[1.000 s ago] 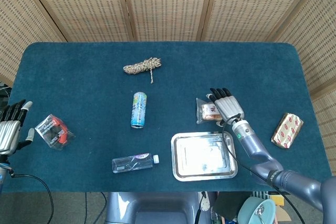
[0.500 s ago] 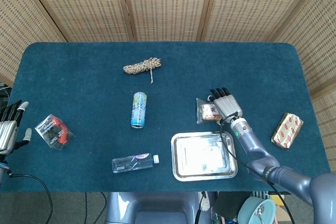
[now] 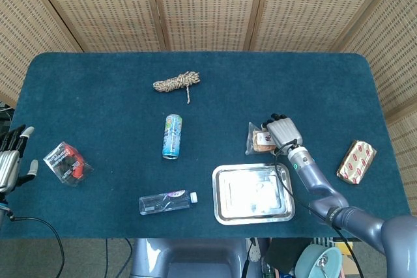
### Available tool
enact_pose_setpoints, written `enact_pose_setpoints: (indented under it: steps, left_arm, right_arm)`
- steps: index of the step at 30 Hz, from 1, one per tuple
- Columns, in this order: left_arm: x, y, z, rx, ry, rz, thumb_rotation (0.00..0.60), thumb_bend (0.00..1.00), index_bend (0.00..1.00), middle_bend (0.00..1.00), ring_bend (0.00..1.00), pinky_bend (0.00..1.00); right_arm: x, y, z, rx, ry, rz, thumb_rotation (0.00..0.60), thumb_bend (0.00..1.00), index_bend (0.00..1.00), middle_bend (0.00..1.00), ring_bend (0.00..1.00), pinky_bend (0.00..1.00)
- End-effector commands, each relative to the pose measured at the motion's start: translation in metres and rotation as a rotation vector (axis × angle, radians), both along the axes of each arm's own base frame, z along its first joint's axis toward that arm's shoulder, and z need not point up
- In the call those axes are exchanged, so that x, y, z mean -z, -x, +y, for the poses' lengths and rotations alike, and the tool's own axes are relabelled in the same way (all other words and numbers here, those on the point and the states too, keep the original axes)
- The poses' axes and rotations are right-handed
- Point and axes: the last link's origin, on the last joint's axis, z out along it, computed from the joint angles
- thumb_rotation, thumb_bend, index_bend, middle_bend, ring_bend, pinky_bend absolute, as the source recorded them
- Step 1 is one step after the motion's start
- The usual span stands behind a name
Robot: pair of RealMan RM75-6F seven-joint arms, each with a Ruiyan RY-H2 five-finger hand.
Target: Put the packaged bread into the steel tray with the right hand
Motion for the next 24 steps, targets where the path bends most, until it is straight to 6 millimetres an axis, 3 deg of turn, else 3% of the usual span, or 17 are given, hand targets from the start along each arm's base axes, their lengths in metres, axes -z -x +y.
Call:
enact_pose_setpoints:
  steps: [1,7,10,24]
  left_arm:
    - [0.0,-0.001,-0.001,0.002,0.0,0.001,0.6,0.5,0.0,0.0,0.0,0.0]
    - [-0.002,-0.004,-0.001,0.017,-0.002,-0.001,0.6,0.5,0.0,0.0,0.0,0.0]
    - [0.001,-0.005,0.003,0.033,0.016,-0.002,0.6,0.5,0.0,0.0,0.0,0.0]
    - [0.008,-0.015,0.019,0.094,0.065,-0.004,0.6,0.5,0.0,0.0,0.0,0.0]
  right_arm:
    - [-0.006,0.001,0.003,-0.009,0.012,0.009,0.6,0.15,0.49,0.35,0.16,0.25]
    - [-0.02,-0.001,0.014,-0.025,0.046,0.028,0.6,0.15,0.49,0.36,0.16,0.26]
    - [-0.03,-0.012,0.027,-0.046,0.078,0.039,0.6,0.15,0.49,0.36,0.16,0.26]
    - [-0.043,-0.036,0.077,-0.019,0.132,0.06,0.6,0.15,0.49,0.36,0.16,0.26]
